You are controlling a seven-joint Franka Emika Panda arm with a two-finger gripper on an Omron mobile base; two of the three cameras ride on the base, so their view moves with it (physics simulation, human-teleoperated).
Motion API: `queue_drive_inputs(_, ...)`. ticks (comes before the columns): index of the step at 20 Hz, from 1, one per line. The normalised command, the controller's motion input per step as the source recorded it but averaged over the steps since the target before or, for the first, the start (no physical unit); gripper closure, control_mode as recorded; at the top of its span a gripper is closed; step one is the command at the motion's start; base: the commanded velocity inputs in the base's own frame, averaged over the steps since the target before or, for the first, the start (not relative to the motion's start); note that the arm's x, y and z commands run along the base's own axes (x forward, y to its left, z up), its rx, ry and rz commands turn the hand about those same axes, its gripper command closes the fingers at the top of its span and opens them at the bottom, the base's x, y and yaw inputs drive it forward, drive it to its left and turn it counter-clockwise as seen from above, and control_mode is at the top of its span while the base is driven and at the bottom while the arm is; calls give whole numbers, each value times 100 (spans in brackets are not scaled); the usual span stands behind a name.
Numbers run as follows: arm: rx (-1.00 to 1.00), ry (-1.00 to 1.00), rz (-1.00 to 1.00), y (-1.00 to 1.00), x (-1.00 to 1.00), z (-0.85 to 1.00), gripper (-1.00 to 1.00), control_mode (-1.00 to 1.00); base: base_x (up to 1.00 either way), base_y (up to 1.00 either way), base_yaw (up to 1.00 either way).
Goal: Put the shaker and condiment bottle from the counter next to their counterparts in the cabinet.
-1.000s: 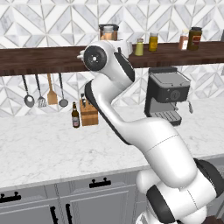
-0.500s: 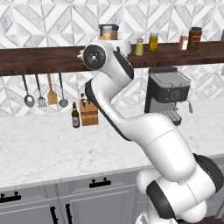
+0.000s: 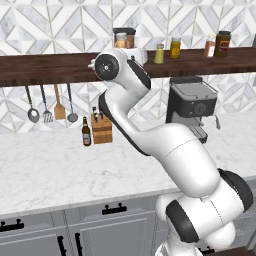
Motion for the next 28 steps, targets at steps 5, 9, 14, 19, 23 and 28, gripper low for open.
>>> queue_drive_inputs(5,0,0,0,0,22,-3,100,-100,0,0,0)
queue_drive_inputs(9,0,0,0,0,25,-6,100,-100,0,0,0)
queue_drive_inputs(14,0,0,0,0,22,-5,100,-100,0,0,0)
queue_drive_inputs(19,0,0,0,0,17,-6,100,-100,0,0,0)
queue_drive_inputs(23,0,0,0,0,23,-6,100,-100,0,0,0)
queue_drive_inputs(28,0,0,0,0,21,-4,100,-100,0,0,0)
